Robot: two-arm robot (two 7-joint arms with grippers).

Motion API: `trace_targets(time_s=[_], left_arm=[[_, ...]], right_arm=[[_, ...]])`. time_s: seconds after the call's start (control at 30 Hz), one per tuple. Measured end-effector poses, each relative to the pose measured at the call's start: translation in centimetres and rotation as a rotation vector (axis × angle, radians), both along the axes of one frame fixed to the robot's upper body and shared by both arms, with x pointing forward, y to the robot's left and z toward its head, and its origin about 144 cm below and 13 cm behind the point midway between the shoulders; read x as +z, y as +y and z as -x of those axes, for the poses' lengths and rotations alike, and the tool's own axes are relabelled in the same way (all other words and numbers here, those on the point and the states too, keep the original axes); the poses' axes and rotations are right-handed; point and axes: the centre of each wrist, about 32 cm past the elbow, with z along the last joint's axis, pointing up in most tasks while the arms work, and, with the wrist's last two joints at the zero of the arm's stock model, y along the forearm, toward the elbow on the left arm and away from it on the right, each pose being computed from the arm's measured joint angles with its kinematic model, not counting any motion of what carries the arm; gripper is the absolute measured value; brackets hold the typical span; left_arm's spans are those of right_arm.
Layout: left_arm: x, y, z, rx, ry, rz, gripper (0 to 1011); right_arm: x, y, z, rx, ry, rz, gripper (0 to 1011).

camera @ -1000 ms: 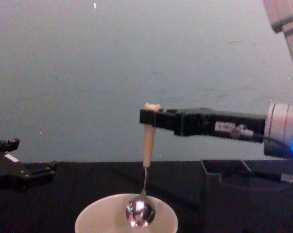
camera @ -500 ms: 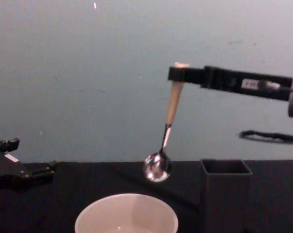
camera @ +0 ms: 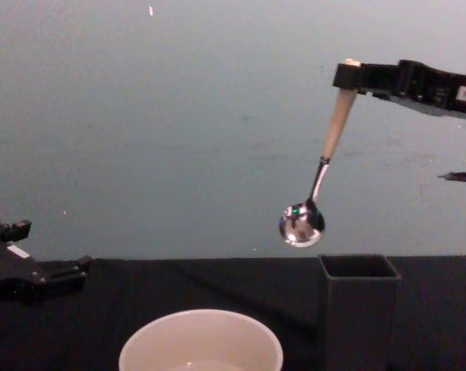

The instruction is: Pick up the stirring spoon with one hand, stir inside the cup, then place it back in its original position.

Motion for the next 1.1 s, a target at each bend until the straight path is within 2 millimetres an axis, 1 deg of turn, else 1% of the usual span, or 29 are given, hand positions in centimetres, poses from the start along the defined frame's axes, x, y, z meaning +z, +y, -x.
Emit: trace_targets(time_s=[0.3, 0.4, 0.67, 1.1], left_arm=[[0.0, 0.0, 0.0, 0.000, 0.000, 0.000, 1001], [0.0, 0.0, 0.0, 0.000, 0.000, 0.000, 1001], [0.0, 0.0, 0.0, 0.000, 0.000, 0.000, 1001], [0.0, 0.0, 0.0, 0.000, 0.000, 0.000, 1001]], right_arm=[[0.0, -1.9, 0.7, -0.026, -0.008, -0.009, 214], [-0.2, -2.3, 0.9, -0.032, -0.008, -0.006, 214], [-0.7, -2.9, 0.9, -0.044, 0.003, 0.013, 214], [-1.8, -3.0, 0.8, -0.058, 0.029, 0.043, 214]])
